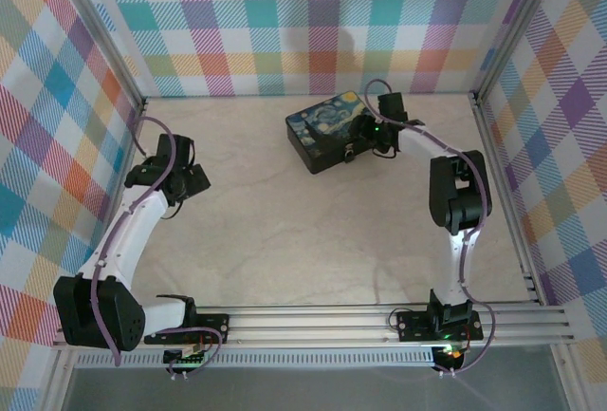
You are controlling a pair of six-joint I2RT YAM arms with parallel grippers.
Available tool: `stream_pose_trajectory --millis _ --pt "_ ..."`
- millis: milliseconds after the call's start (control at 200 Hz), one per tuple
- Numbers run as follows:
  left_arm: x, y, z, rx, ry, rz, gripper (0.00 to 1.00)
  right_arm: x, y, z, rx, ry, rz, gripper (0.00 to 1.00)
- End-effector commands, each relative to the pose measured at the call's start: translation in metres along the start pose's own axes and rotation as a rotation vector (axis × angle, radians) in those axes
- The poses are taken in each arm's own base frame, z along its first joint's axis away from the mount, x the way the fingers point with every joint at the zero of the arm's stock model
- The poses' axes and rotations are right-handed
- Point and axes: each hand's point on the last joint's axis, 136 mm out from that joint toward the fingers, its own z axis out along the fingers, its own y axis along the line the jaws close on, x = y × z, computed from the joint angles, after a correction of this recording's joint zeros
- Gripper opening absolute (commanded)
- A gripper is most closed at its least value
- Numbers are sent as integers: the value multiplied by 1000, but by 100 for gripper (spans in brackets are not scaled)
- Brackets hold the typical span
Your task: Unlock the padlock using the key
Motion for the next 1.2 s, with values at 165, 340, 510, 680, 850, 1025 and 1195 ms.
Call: stream_pose_trajectory --millis 165,340,510,680,850,1025,1195 --pt "1 52 3 -154 7 -178 100 106 46 27 -39 216 -159 73" --pt "17 96 19 -241 58 -384 99 138 77 21 -86 246 -191 73" --pt "32 132 32 -300 93 -562 88 168 110 14 -164 307 -235 72" --pt "43 141 53 -302 141 -641 79 201 140 9 -225 368 -287 73" --pt "42 149 64 -365 129 -687 72 202 158 -11 -307 379 -295 74" --pt "30 173 75 -502 99 -682 67 191 172 -53 -380 342 -365 73" --pt "29 183 91 -531 138 -722 64 180 170 -85 -403 273 -407 73"
